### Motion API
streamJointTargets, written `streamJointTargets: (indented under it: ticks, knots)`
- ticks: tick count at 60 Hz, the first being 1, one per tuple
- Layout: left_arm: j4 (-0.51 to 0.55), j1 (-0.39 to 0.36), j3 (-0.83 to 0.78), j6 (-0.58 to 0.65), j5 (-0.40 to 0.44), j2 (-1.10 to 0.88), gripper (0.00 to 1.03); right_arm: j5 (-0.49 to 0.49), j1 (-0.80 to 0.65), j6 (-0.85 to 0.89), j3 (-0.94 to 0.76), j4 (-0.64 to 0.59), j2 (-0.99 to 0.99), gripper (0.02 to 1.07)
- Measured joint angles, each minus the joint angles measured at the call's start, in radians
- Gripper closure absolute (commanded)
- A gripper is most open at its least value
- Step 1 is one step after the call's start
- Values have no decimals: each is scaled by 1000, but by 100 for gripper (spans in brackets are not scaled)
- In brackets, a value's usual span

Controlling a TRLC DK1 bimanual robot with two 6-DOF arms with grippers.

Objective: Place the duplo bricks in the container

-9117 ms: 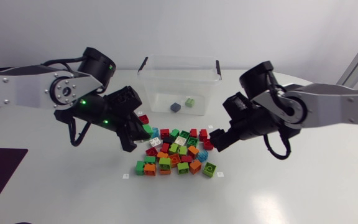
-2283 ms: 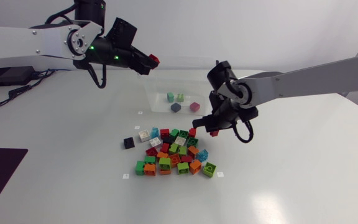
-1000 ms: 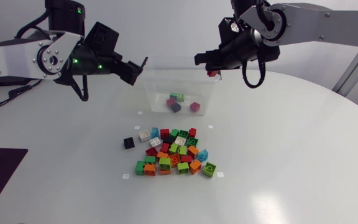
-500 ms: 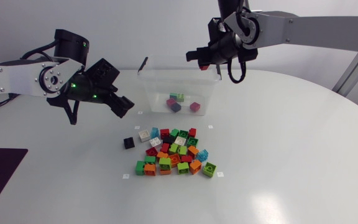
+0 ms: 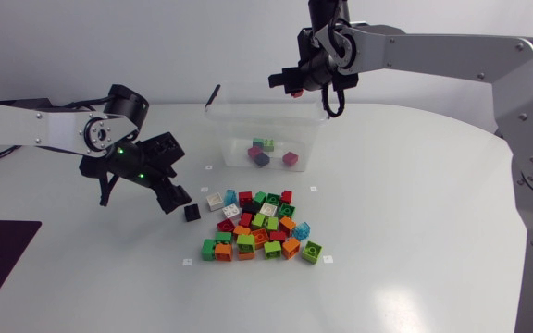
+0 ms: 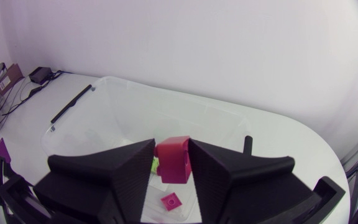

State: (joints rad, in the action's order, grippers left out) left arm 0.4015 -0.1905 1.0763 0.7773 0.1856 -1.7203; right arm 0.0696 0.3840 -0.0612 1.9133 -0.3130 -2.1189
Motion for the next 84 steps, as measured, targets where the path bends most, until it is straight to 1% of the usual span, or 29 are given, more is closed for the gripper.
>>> streamJointTargets:
  ticks: [1,2,11,16,25,30,35,40,41,43,44,48,53,57,59,62,63,64,66,67,68,71,73,74,76,82,84]
  knots:
    - [15,1,0,13,0,-7,6,6,0,0,5,-1,-3,10]
    - [23,1,0,19,1,-11,6,7,0,2,6,-2,-4,8]
    - [90,0,5,81,16,-46,7,10,0,3,-1,-6,7,7]
    - [113,0,22,105,16,-75,7,10,3,3,-37,-28,46,7]
    - [148,0,100,132,18,-150,7,8,26,3,-184,-51,193,7]
    - [165,0,140,142,19,-187,7,-3,50,3,-301,-58,307,7]
    - [199,-1,187,161,19,-229,12,-14,68,3,-423,-80,415,7]
    - [227,-2,209,173,20,-252,12,-21,73,3,-527,-116,496,7]
    - [230,-3,211,174,20,-255,16,-24,73,3,-542,-125,508,7]
    - [236,-5,212,179,23,-260,18,-45,72,4,-574,-145,532,7]
    - [244,-6,214,185,23,-265,21,-61,72,4,-600,-161,552,7]
    - [257,-9,214,193,24,-274,26,-107,72,19,-663,-194,600,7]
    - [267,-12,215,193,26,-278,27,-169,72,64,-744,-211,656,7]
    - [271,-12,215,193,27,-278,32,-217,72,111,-813,-212,694,7]
    - [271,-12,215,193,27,-278,40,-233,71,133,-845,-212,706,7]
    - [272,-13,215,193,27,-282,45,-254,66,159,-881,-212,714,7]
    - [274,-14,216,193,27,-284,50,-262,64,170,-893,-212,715,7]
    - [278,-14,216,193,27,-288,51,-279,59,193,-921,-212,716,7]
    - [280,-16,216,193,32,-291,54,-283,56,215,-948,-212,716,7]
    - [280,-16,216,193,35,-293,58,-284,55,225,-958,-212,716,7]
    - [281,-16,216,193,42,-293,59,-284,55,239,-974,-212,716,7]
    - [282,-18,216,193,49,-294,69,-285,55,275,-1009,-211,716,7]
    - [282,-19,216,193,51,-295,72,-287,55,299,-1032,-207,716,7]
    - [282,-20,216,193,53,-294,77,-288,56,308,-1041,-206,716,7]
    - [282,-20,216,196,63,-295,83,-294,56,335,-1063,-201,716,7]
    - [287,-22,216,196,79,-294,85,-296,63,406,-1114,-168,716,8]
    - [288,-22,216,196,80,-294,86,-298,65,424,-1125,-155,712,10]
